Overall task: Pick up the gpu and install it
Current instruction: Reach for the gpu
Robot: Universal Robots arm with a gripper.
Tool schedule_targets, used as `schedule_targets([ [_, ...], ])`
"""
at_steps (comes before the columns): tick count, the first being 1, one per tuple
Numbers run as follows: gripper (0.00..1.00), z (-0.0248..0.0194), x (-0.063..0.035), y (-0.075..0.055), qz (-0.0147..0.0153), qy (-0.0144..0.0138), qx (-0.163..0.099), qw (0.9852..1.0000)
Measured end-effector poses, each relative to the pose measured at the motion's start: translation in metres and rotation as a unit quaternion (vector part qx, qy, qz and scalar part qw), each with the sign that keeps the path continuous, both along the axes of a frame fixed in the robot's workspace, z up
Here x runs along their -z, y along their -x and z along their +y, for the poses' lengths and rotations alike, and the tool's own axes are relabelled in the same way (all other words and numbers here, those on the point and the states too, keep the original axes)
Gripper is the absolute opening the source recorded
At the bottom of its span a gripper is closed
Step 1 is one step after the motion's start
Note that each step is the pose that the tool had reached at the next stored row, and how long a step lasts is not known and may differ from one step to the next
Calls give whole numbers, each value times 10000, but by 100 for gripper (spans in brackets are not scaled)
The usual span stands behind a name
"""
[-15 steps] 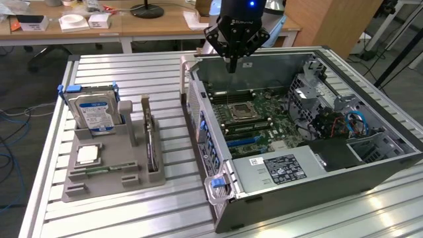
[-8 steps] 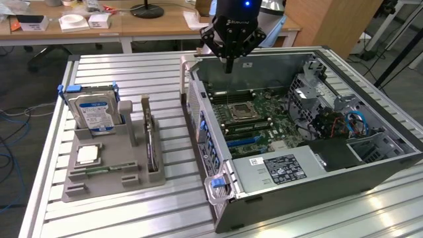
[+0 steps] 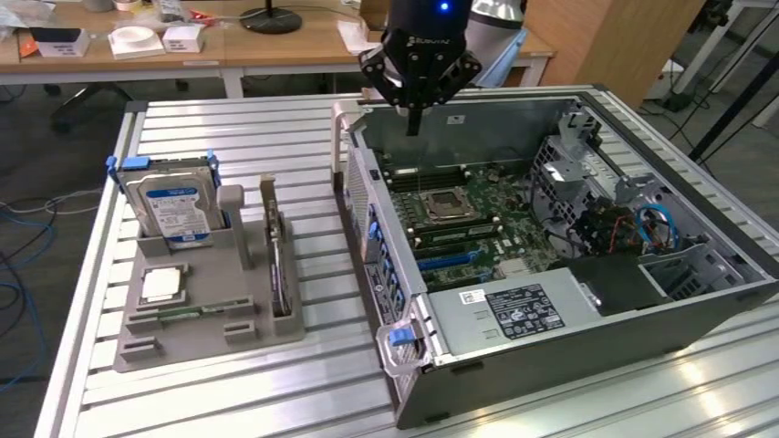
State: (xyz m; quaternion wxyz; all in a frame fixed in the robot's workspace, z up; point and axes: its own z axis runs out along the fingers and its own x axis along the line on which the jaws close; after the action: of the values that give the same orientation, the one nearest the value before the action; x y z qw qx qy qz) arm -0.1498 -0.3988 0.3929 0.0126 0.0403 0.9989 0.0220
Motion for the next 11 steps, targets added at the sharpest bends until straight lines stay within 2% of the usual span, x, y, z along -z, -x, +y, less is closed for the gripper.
schedule_targets([
  [11,11,0,1,114,0,0,0,10000],
])
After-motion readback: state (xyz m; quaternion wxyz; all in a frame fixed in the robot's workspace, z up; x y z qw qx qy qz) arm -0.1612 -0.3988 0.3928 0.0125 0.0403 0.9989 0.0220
